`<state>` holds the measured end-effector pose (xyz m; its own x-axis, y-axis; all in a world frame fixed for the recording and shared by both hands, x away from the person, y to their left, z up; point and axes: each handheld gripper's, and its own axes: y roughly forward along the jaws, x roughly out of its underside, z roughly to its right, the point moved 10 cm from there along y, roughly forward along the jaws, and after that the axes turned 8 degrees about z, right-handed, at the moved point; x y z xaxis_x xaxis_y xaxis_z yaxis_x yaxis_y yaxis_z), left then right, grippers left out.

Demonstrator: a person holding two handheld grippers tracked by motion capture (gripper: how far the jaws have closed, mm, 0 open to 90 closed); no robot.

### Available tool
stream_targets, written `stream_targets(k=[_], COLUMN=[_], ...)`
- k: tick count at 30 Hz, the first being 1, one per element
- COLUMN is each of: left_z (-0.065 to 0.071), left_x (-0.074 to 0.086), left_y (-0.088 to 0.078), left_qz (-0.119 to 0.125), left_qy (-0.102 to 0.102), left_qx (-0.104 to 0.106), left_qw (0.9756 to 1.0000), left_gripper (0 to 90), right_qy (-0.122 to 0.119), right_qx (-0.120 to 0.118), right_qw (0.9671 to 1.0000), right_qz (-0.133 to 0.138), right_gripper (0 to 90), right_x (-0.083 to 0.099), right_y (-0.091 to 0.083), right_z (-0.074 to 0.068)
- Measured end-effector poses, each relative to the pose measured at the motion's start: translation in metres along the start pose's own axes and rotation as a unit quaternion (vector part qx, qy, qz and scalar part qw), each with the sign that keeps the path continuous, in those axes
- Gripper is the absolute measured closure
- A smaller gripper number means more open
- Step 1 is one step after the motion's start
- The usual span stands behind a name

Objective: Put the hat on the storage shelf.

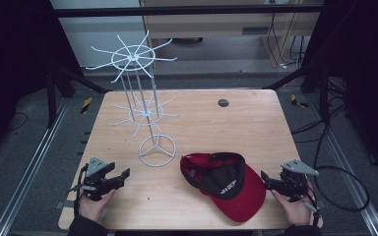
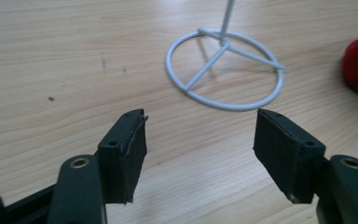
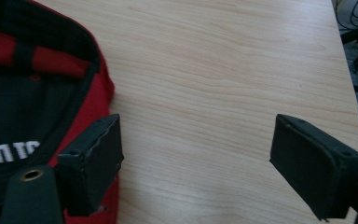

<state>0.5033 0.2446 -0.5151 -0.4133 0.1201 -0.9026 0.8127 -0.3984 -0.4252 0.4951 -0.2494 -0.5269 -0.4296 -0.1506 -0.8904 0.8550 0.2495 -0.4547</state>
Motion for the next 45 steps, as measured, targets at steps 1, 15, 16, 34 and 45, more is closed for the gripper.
stream_targets(k=[1,15,16,34,45], left_z=[0.004,0.053,0.056,0.128,0.16], left_x=[-0.001,-0.007,-0.008,-0.029,-0.032], left_y=[0.0,0.0,0.002,0.037,0.064], left_qz=[0.002,0.009,0.01,0.003,-0.019], left_qy=[0.002,0.011,0.01,0.036,0.06], left_qx=[0.004,0.047,0.052,0.115,0.123], left_qw=[1.0,0.9988,0.9986,0.9927,0.9905], left_gripper=[34.3,37.7,37.7,41.1,46.9], right_qy=[0.0,0.002,0.002,-0.013,-0.008], right_qx=[0.0,-0.05,-0.05,-0.09,-0.092], right_qw=[1.0,0.9986,0.9986,0.9949,0.9945], right_qz=[0.0,-0.013,-0.013,-0.043,-0.051], right_gripper=[19.4,28.4,28.4,39.7,44.5], right_x=[0.0,-0.002,-0.002,0.0,0.002], right_y=[0.0,-0.007,-0.007,-0.001,0.003], right_z=[0.0,-0.031,-0.031,-0.045,-0.041])
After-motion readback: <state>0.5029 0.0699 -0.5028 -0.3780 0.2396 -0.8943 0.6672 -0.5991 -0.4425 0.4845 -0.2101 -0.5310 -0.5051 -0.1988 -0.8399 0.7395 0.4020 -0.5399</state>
